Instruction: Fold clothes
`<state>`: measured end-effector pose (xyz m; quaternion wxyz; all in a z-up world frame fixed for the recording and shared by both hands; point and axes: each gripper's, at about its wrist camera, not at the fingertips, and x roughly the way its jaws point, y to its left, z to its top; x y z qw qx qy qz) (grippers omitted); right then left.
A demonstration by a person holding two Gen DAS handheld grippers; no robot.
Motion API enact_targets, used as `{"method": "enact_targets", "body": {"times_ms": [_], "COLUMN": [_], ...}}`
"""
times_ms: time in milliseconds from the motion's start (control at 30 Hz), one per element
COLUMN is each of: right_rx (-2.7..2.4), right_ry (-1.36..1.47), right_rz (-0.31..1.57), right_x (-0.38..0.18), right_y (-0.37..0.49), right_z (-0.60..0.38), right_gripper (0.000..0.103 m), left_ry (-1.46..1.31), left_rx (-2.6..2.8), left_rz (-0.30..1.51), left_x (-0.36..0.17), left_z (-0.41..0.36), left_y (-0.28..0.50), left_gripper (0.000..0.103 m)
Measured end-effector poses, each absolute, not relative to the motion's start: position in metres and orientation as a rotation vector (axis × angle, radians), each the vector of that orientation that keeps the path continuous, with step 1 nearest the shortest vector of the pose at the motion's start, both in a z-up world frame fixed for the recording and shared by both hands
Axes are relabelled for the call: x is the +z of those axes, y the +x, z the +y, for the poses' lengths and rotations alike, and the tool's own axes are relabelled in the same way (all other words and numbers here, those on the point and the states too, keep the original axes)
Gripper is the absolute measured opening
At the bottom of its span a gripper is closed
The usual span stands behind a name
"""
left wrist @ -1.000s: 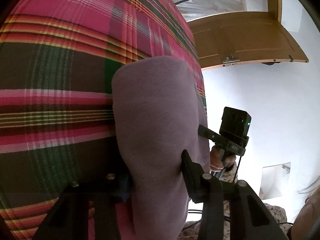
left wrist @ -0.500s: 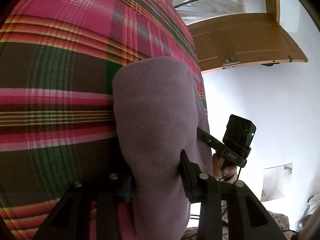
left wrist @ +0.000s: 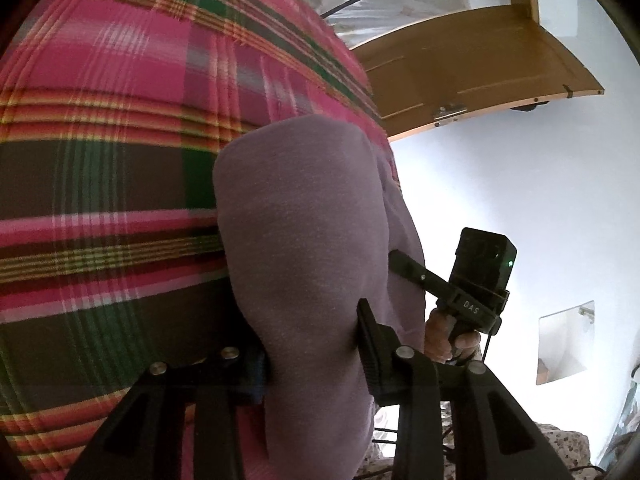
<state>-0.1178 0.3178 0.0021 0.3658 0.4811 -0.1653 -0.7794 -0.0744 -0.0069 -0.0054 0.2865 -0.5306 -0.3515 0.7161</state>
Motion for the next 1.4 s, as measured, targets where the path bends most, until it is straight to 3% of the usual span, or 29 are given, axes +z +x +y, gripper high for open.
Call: {"method": "enact_targets", "body": {"times_ms": [767, 1400], "right_rx": [-1.981, -2.021], "right_ry": [1.141, 1.128], "right_rz": [-0.452, -0.422], "right_x": [0.036, 0.024], "right_y": [-0.172, -0.246], "right_z": [0.238, 0.165], "right_gripper": [0.019, 0.019], "left_ry": [-1.297, -1.296], "left_rx": [2.127, 2.221], "left_rz": [-0.932, -1.059], "left_x": [0.044, 0.024], "left_z": [-0.072, -0.149], "left_y": [-0.141, -0.198], "left_gripper": [0.037, 0.037]}}
